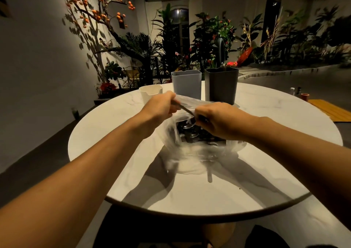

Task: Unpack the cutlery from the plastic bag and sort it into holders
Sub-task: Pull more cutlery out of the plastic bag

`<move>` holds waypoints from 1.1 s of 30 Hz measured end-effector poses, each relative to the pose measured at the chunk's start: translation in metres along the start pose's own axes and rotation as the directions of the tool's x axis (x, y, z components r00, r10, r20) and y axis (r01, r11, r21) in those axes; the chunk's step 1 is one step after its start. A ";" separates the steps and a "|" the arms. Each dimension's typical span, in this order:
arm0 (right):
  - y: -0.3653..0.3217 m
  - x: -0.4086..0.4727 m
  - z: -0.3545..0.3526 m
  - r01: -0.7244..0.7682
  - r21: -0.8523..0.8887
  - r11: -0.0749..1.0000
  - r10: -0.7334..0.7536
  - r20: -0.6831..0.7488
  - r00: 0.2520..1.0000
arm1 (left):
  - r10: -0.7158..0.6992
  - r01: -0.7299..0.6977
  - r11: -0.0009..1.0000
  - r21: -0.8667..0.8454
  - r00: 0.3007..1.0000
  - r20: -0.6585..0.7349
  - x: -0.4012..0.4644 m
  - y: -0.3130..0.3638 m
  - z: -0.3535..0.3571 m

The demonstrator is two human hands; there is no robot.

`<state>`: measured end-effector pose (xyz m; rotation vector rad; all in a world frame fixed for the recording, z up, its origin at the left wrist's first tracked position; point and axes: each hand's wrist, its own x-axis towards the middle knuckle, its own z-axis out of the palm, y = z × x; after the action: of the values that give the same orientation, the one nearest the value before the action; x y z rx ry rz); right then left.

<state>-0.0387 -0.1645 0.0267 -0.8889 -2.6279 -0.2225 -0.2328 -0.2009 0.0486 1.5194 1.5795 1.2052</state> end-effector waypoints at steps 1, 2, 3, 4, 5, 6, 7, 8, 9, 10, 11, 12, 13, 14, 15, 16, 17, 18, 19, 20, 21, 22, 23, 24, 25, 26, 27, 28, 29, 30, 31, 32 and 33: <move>0.000 -0.001 -0.004 -0.036 0.068 0.997 0.037 -0.012 0.999 | -0.016 0.017 0.996 -0.091 1.000 0.002 -0.001 0.003 0.000; -0.001 -0.001 -0.009 -0.076 0.136 0.988 0.079 -0.017 0.997 | -0.021 0.021 0.988 -0.153 1.000 0.005 -0.002 0.005 -0.001; 0.000 -0.002 -0.014 -0.121 0.207 0.971 0.127 -0.016 0.992 | -0.017 0.019 0.983 -0.181 1.000 0.009 -0.003 0.007 -0.001; 0.001 -0.002 -0.019 -0.164 0.279 0.946 0.176 -0.016 0.984 | -0.008 0.011 0.981 -0.192 1.000 0.020 -0.004 0.008 -0.001; 0.002 -0.001 -0.023 -0.202 0.347 0.916 0.222 -0.018 0.975 | 0.005 0.002 0.983 -0.185 0.999 0.035 -0.005 0.009 -0.001; 0.003 0.000 -0.027 -0.229 0.404 0.886 0.260 -0.021 0.966 | 0.014 -0.005 0.986 -0.168 0.999 0.049 -0.005 0.009 0.001; 0.003 0.001 -0.030 -0.242 0.440 0.865 0.282 -0.026 0.959 | 0.017 -0.008 0.989 -0.146 0.998 0.060 -0.006 0.009 0.003; 0.003 0.002 -0.034 -0.245 0.453 0.857 0.291 -0.034 0.956 | 0.018 -0.010 0.991 -0.132 0.998 0.066 -0.006 0.010 0.004; 0.002 0.003 -0.037 -0.245 0.450 0.859 0.293 -0.040 0.955 | 0.020 -0.011 0.993 -0.120 0.997 0.071 -0.007 0.010 0.006; 0.000 0.003 -0.040 -0.244 0.445 0.862 0.293 -0.044 0.955 | 0.021 -0.012 0.994 -0.110 0.996 0.083 -0.008 0.012 0.008; -0.002 0.004 -0.043 -0.239 0.441 0.865 0.288 -0.047 0.956 | 0.022 -0.013 0.995 -0.096 0.995 0.098 -0.009 0.013 0.010; -0.004 0.005 -0.045 -0.228 0.436 0.870 0.277 -0.050 0.960 | 0.025 -0.017 0.997 -0.077 0.993 0.116 -0.010 0.014 0.011; -0.006 0.006 -0.048 -0.213 0.430 0.878 0.260 -0.055 0.964 | 0.035 -0.028 0.998 -0.055 0.990 0.133 -0.011 0.017 0.013; -0.008 0.006 -0.051 -0.199 0.424 0.884 0.244 -0.056 0.968 | 0.050 -0.044 0.998 -0.040 0.987 0.150 -0.013 0.019 0.015; -0.010 0.008 -0.053 -0.188 0.422 0.887 0.231 -0.054 0.971 | 0.072 -0.067 0.997 -0.035 0.983 0.167 -0.015 0.022 0.016; -0.012 0.009 -0.056 -0.180 0.424 0.888 0.223 -0.053 0.973 | 0.094 -0.088 0.995 -0.040 0.979 0.181 -0.017 0.024 0.017; -0.014 0.010 -0.060 -0.173 0.435 0.884 0.218 -0.056 0.974 | 0.112 -0.104 0.993 -0.051 0.975 0.192 -0.018 0.027 0.017; -0.016 0.012 -0.065 -0.165 0.455 0.875 0.217 -0.062 0.974 | 0.126 -0.115 0.991 -0.064 0.972 0.199 -0.020 0.030 0.017; -0.019 0.013 -0.070 -0.157 0.484 0.861 0.216 -0.068 0.974 | 0.134 -0.119 0.989 -0.082 0.970 0.202 -0.022 0.033 0.017; -0.022 0.014 -0.075 -0.149 0.513 0.846 0.214 -0.070 0.974 | 0.137 -0.119 0.988 -0.102 0.970 0.201 -0.024 0.037 0.016; -0.024 0.015 -0.081 -0.146 0.536 0.832 0.214 -0.066 0.975 | 0.140 -0.119 0.986 -0.119 0.970 0.196 -0.026 0.040 0.016; -0.026 0.015 -0.086 -0.152 0.555 0.818 0.220 -0.059 0.974 | 0.144 -0.119 0.984 -0.133 0.971 0.191 -0.027 0.042 0.015; -0.027 0.015 -0.091 -0.162 0.577 0.800 0.232 -0.049 0.972 | 0.149 -0.122 0.982 -0.145 0.971 0.188 -0.029 0.045 0.015; -0.027 0.015 -0.095 -0.178 0.611 0.771 0.252 -0.036 0.967 | 0.152 -0.124 0.980 -0.155 0.970 0.190 -0.031 0.048 0.013; -0.026 0.014 -0.100 -0.199 0.656 0.728 0.279 -0.018 0.960 | 0.160 -0.131 0.979 -0.156 0.968 0.192 -0.033 0.050 0.011; -0.025 0.014 -0.104 -0.224 0.707 0.670 0.310 0.008 0.951 | 0.175 -0.149 0.978 -0.145 0.966 0.190 -0.033 0.052 0.009; -0.022 0.014 -0.107 -0.248 0.757 0.604 0.340 0.037 0.940 | 0.199 -0.177 0.976 -0.130 0.963 0.181 -0.033 0.054 0.007; -0.020 0.014 -0.111 -0.266 0.802 0.535 0.365 0.065 0.929 | 0.225 -0.207 0.971 -0.118 0.960 0.169 -0.032 0.055 0.005; -0.019 0.014 -0.113 -0.272 0.842 0.467 0.385 0.083 0.919 | 0.243 -0.226 0.967 -0.115 0.956 0.163 -0.030 0.056 0.003; -0.018 0.015 -0.116 -0.266 0.877 0.400 0.400 0.094 0.912 | 0.248 -0.230 0.966 -0.118 0.954 0.170 -0.027 0.057 0.002; -0.017 0.016 -0.117 -0.256 0.907 0.335 0.412 0.104 0.905 | 0.241 -0.220 0.967 -0.125 0.951 0.192 -0.026 0.058 0.001; -0.016 0.016 -0.116 -0.250 0.928 0.274 0.421 0.118 0.899 | 0.228 -0.203 0.970 -0.130 0.948 0.222 -0.025 0.058 0.001; -0.015 0.018 -0.116 -0.249 0.943 0.223 0.422 0.137 0.896 | 0.214 -0.187 0.974 -0.126 0.944 0.250 -0.022 0.058 0.000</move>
<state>-0.0280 -0.1962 0.1397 -0.8430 -1.7348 1.2535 -0.2061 -0.2273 0.0980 1.7264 1.1970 1.1189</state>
